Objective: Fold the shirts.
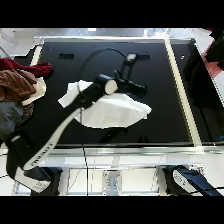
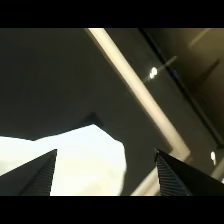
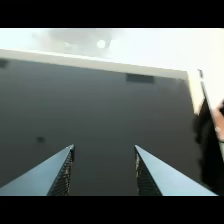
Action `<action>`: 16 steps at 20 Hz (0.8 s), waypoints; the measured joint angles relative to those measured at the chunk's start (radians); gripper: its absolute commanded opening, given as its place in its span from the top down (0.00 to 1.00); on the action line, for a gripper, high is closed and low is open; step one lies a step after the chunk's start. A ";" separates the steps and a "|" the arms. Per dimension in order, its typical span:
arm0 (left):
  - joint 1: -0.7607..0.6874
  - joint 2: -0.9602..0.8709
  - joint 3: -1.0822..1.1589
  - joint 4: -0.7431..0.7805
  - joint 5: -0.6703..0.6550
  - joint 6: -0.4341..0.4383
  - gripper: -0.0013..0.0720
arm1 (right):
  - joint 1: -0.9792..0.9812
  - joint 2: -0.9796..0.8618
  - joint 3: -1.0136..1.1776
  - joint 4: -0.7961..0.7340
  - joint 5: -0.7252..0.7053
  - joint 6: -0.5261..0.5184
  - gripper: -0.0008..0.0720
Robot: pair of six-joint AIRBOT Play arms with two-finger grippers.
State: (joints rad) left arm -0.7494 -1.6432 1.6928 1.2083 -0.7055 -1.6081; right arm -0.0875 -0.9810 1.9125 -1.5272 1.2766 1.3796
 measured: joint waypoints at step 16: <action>0.587 0.940 -1.179 0.043 0.070 -0.723 0.10 | 0.000 -0.180 -0.002 0.130 0.111 -0.031 0.39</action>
State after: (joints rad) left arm -0.1619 -0.7036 0.5137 1.2514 -0.6353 -2.3310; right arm -0.0875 -1.1610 1.9110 -1.3975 1.3872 1.3491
